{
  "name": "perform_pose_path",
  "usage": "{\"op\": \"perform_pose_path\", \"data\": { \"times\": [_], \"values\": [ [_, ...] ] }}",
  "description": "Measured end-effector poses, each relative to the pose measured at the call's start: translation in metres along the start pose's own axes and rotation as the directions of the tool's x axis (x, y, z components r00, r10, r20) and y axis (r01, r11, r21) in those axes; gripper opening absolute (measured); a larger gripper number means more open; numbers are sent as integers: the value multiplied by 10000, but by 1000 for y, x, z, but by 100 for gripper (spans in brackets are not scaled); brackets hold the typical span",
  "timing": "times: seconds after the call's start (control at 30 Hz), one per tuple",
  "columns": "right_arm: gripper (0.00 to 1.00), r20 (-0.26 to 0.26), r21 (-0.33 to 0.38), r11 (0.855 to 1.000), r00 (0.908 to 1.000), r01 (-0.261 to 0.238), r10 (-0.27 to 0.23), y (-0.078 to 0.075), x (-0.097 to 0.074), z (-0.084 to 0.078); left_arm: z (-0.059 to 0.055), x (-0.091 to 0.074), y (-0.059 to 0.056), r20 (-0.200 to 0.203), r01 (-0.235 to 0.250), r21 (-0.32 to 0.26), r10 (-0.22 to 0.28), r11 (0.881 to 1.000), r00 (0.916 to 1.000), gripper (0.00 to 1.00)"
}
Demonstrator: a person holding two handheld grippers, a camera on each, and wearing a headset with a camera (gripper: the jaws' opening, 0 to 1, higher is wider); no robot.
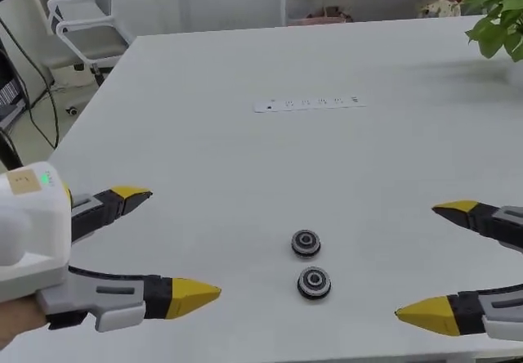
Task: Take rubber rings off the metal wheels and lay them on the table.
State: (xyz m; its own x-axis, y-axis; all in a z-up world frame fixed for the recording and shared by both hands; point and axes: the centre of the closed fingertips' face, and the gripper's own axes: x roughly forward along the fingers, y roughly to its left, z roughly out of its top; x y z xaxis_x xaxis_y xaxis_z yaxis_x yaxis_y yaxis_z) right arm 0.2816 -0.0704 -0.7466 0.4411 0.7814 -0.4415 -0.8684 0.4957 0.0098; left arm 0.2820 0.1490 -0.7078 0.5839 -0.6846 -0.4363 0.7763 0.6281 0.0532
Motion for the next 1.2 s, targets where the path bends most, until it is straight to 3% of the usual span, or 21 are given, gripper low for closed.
{"op": "perform_pose_path", "data": {
  "times": [0.37,0.97,1.2],
  "values": [
    [94,12,-130,9998,9998,-178,178,-5,8,3,2,10,2,-22,222,148,-221,9996,9998,95],
    [87,25,-460,9957,9968,-803,805,-11,35,12,5,40,13,-182,727,492,-719,9961,9972,90],
    [82,-85,-538,9919,9933,-1155,1152,-10,45,7,2,54,9,-293,1062,598,-1046,9925,9941,87]
  ]
}}
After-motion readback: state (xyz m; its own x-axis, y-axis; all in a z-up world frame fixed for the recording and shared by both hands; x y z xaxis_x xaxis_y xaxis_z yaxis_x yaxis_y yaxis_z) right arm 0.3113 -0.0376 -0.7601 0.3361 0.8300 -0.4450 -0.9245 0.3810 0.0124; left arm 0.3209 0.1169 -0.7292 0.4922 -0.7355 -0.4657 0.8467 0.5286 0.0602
